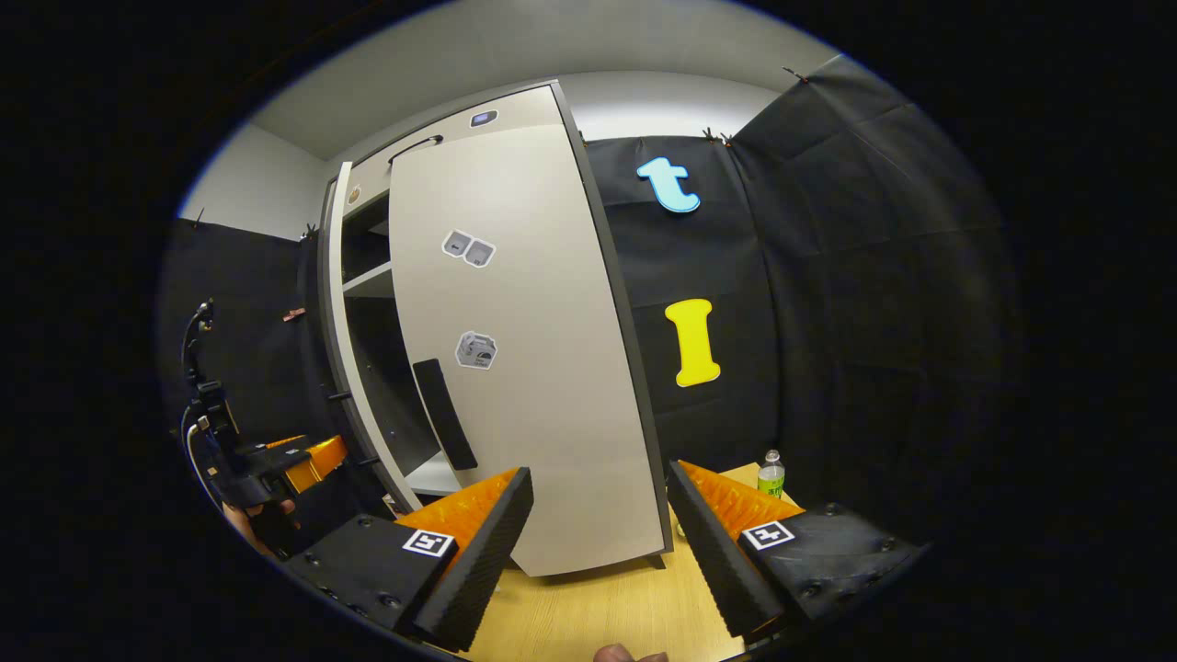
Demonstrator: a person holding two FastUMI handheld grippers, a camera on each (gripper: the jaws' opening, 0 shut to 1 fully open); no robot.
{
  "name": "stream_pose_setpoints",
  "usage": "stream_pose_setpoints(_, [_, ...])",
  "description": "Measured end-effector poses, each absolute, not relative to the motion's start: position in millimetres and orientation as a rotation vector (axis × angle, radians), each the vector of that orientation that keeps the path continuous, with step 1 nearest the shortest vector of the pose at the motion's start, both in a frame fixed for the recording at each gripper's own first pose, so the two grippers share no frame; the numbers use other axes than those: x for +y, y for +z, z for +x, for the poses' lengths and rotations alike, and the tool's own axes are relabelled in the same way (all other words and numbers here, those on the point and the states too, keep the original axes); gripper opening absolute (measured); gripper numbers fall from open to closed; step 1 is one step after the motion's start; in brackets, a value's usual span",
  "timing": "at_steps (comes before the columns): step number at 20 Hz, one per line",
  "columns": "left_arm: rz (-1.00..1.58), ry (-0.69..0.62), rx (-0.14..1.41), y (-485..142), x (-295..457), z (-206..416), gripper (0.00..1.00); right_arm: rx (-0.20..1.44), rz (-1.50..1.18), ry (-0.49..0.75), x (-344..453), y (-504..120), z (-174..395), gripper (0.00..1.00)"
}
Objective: Grab one shoe with the right hand and put it into the shoe cabinet, grab the other shoe with the left hand and put it into the shoe cabinet; then close the right door with the right hand and the left door with the left hand.
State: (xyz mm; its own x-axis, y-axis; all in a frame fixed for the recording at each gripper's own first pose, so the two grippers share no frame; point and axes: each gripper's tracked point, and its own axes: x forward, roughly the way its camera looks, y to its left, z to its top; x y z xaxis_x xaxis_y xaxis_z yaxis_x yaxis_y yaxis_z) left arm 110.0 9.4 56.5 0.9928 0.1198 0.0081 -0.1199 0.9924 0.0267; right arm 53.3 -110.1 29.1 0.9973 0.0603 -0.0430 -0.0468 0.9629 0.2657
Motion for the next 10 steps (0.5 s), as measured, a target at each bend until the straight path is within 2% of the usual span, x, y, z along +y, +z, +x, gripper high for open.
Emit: stream_pose_setpoints(10, [0.087, 0.145, -0.023, 57.8, -18.0, 143.0, 0.92, 0.043, 0.26, 0.054, -121.6, 30.1, 53.1, 0.98])
